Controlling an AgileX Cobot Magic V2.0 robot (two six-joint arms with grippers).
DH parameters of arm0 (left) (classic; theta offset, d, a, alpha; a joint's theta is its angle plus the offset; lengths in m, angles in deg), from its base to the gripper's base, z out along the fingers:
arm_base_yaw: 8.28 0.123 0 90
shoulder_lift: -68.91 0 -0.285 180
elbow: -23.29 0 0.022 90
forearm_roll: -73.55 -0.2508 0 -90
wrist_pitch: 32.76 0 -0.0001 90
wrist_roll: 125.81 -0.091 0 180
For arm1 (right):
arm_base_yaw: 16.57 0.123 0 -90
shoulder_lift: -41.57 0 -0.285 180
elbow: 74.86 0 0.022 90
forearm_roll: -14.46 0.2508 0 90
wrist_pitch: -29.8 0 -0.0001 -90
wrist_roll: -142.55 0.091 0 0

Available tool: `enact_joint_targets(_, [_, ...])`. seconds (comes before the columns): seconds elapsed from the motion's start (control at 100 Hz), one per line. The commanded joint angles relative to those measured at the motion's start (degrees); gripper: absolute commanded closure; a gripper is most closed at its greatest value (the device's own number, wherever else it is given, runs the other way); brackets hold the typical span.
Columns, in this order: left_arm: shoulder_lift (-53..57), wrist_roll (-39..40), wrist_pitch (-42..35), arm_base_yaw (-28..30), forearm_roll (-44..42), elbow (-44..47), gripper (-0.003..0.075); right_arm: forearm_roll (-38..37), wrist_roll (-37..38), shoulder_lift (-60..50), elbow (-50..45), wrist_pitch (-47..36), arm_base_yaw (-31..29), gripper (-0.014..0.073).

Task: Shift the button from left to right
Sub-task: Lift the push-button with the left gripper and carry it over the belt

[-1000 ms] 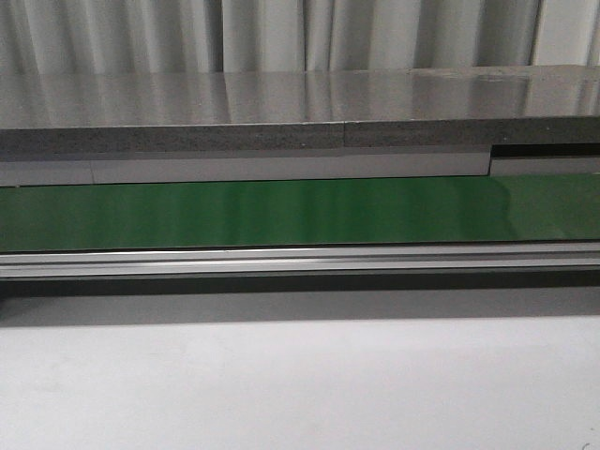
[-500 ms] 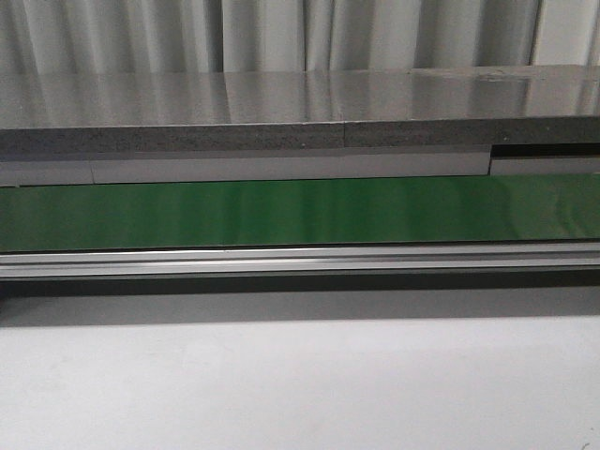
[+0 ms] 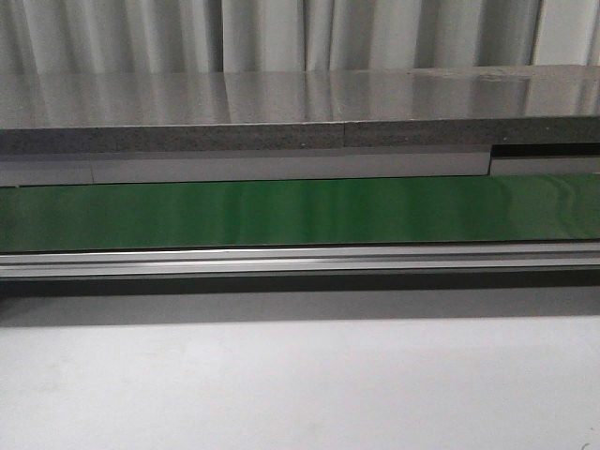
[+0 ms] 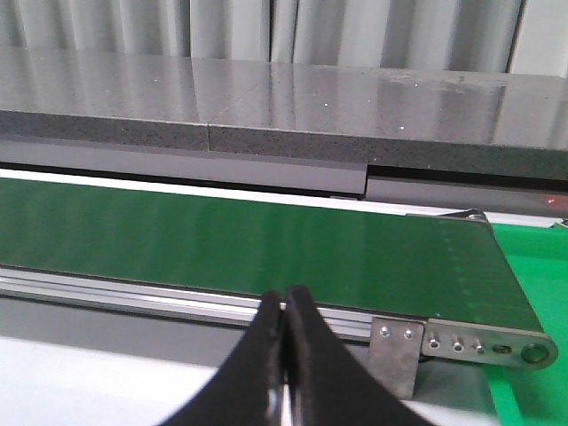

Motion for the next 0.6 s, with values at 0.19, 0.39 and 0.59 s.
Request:
enact_joint_targets(0.19, [2.3, 0.0, -1.2, -2.8, 0.3, -1.1, 0.0740, -0.6, 0.0, -1.2, 0.9, -5.0, -0.1, 0.0662])
enact_joint_targets(0.39, [2.3, -1.0, -0.2, -2.8, 0.0, -1.1, 0.0739, -0.6, 0.0, -1.2, 0.9, -5.0, -0.1, 0.0662])
enact_joint_targets(0.59, [2.3, -1.0, -0.4, -2.8, 0.1, -1.1, 0.0739, -0.6, 0.0, -1.2, 0.9, -5.0, -0.1, 0.0662])
